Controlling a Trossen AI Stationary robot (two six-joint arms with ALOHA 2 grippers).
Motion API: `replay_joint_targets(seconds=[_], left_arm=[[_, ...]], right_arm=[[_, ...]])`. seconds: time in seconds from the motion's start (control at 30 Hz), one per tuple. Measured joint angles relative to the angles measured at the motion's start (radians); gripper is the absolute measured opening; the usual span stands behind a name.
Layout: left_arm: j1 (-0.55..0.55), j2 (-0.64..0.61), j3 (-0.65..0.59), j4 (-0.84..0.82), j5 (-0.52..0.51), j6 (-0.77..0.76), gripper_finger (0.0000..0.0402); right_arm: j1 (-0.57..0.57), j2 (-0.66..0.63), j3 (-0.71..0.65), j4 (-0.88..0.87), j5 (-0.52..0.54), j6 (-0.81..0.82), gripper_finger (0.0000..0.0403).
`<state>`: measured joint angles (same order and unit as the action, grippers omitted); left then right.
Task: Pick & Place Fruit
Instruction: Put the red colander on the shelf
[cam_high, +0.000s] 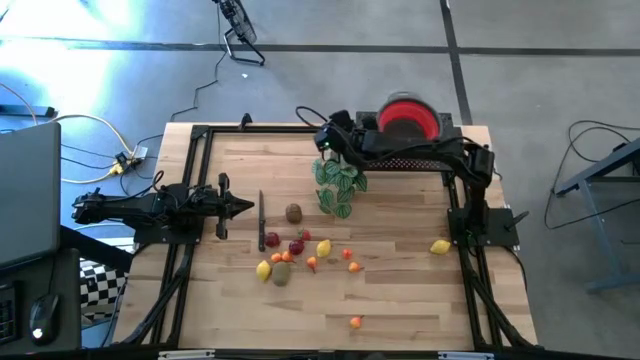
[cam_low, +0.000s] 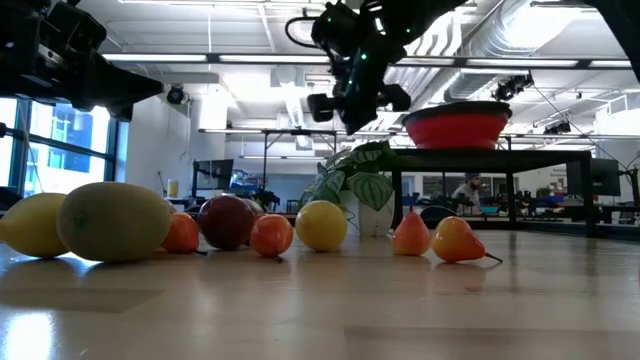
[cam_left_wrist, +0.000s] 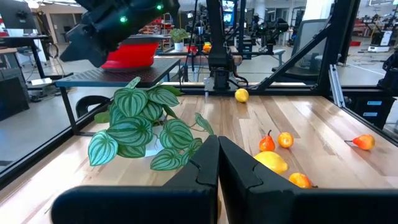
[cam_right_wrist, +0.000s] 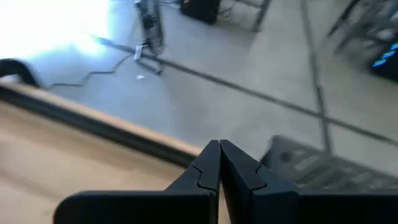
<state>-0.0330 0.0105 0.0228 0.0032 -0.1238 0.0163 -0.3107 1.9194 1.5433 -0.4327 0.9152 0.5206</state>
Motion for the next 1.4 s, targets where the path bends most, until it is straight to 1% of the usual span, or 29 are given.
replay_joint_targets(seconds=[0.07, 0.13, 0.2, 0.33, 0.43, 0.57, 0.73, 0.83, 0.87, 1.1, 1.4], left_arm=[[0.000, 0.000, 0.000, 0.000, 0.000, 0.000, 0.0000], [0.000, 0.000, 0.000, 0.000, 0.000, 0.002, 0.0000], [0.000, 0.000, 0.000, 0.000, 0.000, 0.002, 0.0000], [0.000, 0.000, 0.000, 0.000, 0.000, 0.006, 0.0000], [0.000, 0.000, 0.000, 0.000, 0.000, 0.006, 0.0000], [0.000, 0.000, 0.000, 0.000, 0.000, 0.007, 0.0000], [0.000, 0.000, 0.000, 0.000, 0.000, 0.006, 0.0000], [0.000, 0.000, 0.000, 0.000, 0.000, 0.006, 0.0000], [0.000, 0.000, 0.000, 0.000, 0.000, 0.006, 0.0000], [0.000, 0.000, 0.000, 0.000, 0.000, 0.005, 0.0000], [0.000, 0.000, 0.000, 0.000, 0.000, 0.005, 0.0000]], right_arm=[[0.003, -0.008, 0.000, -0.029, 0.040, -0.002, 0.0003], [0.003, -0.019, 0.000, -0.055, 0.054, -0.013, 0.0003], [0.003, -0.033, 0.000, -0.069, 0.059, -0.045, 0.0003], [0.003, -0.039, 0.000, -0.109, 0.137, -0.139, 0.0003], [-0.006, -0.039, 0.000, -0.138, 0.114, -0.188, 0.0003], [-0.021, -0.039, 0.000, -0.207, 0.104, -0.188, 0.0003], [-0.055, -0.039, 0.000, -0.250, 0.082, -0.198, 0.0003], [-0.074, -0.039, 0.000, -0.288, 0.025, -0.162, 0.0003], [-0.077, -0.039, 0.000, -0.303, 0.024, -0.150, 0.0003], [-0.082, -0.039, 0.001, -0.454, 0.052, -0.096, 0.0003], [-0.082, -0.039, 0.001, -0.644, 0.057, 0.055, 0.0003]])
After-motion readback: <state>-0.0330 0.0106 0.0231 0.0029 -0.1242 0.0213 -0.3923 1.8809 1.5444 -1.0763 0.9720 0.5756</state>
